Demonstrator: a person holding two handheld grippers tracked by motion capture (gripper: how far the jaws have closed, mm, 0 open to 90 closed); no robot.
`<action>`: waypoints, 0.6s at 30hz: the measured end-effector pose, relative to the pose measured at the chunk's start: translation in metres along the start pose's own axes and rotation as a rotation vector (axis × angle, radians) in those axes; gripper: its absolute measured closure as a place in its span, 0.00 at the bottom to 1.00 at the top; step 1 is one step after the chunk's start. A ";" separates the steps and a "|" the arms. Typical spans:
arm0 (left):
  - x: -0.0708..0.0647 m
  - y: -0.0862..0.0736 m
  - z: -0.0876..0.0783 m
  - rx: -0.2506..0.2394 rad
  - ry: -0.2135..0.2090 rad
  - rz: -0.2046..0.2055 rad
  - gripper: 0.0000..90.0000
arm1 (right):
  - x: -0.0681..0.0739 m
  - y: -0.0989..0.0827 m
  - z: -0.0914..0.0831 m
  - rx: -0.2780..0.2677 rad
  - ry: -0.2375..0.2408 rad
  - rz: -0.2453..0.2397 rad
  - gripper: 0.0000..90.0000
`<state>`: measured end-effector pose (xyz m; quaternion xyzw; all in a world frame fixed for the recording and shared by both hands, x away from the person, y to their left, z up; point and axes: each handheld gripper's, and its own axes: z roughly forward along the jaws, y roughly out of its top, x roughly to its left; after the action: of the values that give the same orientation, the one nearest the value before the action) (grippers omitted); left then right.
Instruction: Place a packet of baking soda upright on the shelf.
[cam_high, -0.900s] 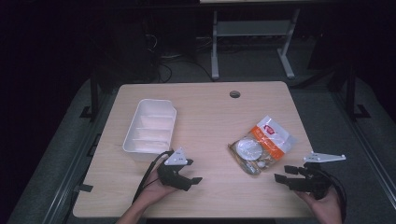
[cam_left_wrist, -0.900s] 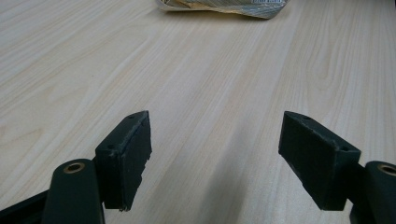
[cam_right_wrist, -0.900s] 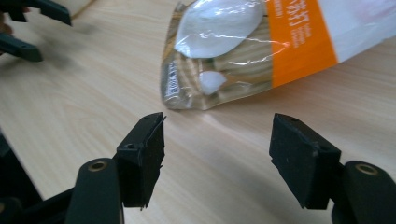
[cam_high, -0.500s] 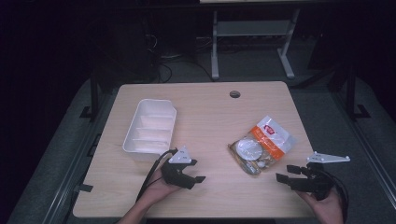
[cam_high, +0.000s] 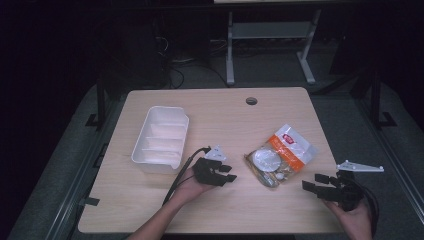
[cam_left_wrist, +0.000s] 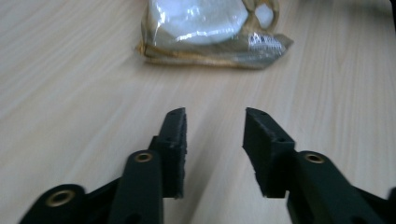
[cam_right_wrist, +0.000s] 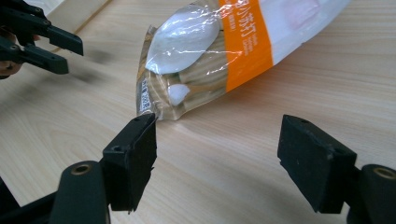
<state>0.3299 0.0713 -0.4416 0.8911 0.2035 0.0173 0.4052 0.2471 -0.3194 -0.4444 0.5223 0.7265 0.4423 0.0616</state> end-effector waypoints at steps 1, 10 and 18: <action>0.000 0.004 0.004 0.004 0.002 0.002 0.71 | -0.001 0.001 0.000 0.000 0.000 0.005 0.31; 0.006 0.036 0.035 0.057 0.026 0.033 0.89 | -0.015 0.015 0.010 0.010 -0.006 0.018 0.31; 0.008 0.060 0.062 0.063 0.023 0.033 0.94 | -0.028 0.028 0.026 0.020 0.002 0.069 0.31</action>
<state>0.3704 -0.0048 -0.4406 0.9064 0.1939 0.0280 0.3742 0.2943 -0.3254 -0.4507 0.5472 0.7124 0.4374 0.0406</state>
